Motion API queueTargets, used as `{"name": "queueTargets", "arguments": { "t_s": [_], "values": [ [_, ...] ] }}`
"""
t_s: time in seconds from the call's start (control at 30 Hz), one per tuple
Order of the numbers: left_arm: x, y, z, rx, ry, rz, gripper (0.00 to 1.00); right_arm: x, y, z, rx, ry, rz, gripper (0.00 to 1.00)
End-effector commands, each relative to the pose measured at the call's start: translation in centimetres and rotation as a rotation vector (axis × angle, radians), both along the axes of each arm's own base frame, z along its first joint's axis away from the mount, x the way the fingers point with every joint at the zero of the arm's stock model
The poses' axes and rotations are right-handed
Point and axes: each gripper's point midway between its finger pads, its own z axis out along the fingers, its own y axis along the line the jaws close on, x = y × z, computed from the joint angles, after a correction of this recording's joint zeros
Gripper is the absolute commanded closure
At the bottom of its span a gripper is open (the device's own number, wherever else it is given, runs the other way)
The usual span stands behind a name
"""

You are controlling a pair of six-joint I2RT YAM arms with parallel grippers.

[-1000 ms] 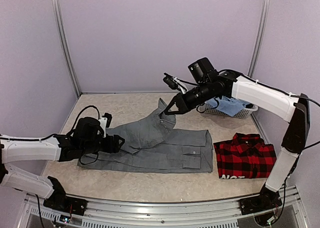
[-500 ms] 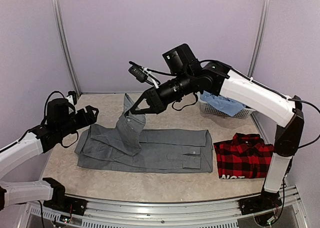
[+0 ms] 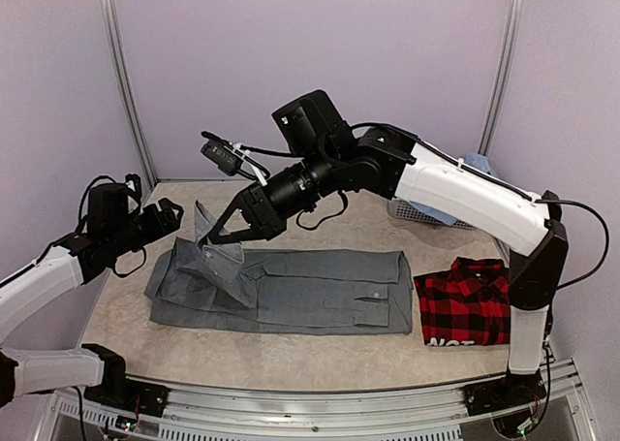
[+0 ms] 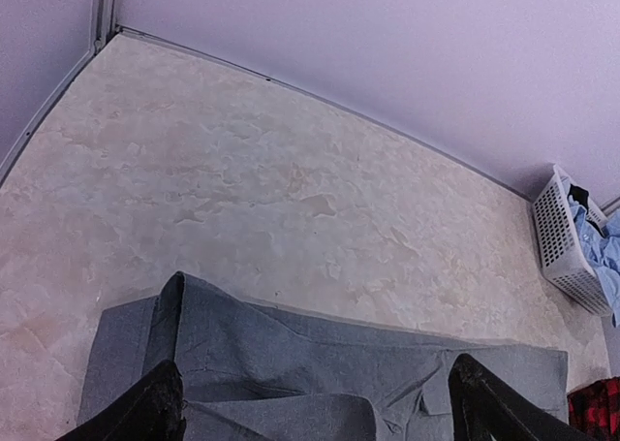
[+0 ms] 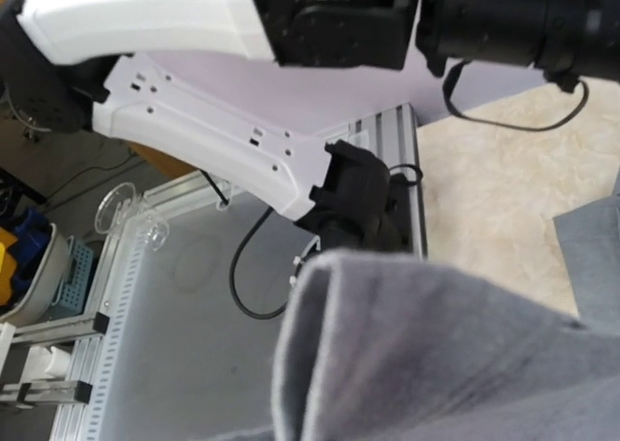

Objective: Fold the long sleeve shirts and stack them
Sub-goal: Fold the sleeve of the rectangle-folded shirt.

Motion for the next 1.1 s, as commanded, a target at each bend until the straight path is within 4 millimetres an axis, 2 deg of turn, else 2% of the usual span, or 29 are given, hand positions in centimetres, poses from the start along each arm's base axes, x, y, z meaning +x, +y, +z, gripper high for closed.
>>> {"name": "queueTargets", "arguments": {
  "t_s": [0.0, 0.1, 0.2, 0.43, 0.6, 0.87, 1.07],
  "values": [
    [0.4, -0.1, 0.9, -0.002, -0.013, -0.011, 0.1, 1.1, 0.0, -0.1, -0.014, -0.022, -0.052, 1.0],
    [0.4, -0.2, 0.8, -0.004, -0.013, -0.015, 0.1, 4.5, -1.3, -1.6, -0.06, -0.015, -0.155, 1.0],
    [0.4, -0.3, 0.7, -0.003, -0.013, -0.021, 0.1, 8.2, -3.5, -4.1, -0.116, -0.001, -0.261, 1.0],
    [0.5, -0.5, 0.5, -0.001, -0.007, -0.033, 0.1, 14.2, -8.8, -10.1, -0.212, 0.06, -0.408, 1.0],
    [0.4, -0.7, 0.2, -0.004, -0.002, -0.043, 0.1, 16.6, -12.3, -14.0, -0.281, 0.085, -0.482, 1.0],
    [0.2, -0.8, 0.1, -0.007, -0.002, -0.052, 0.1, 18.8, -16.7, -16.6, -0.349, 0.081, -0.57, 1.0],
    [0.2, -0.9, -0.1, -0.005, 0.0, -0.056, 0.1, 19.8, -19.6, -19.5, -0.414, 0.099, -0.618, 1.0]
  ]
}}
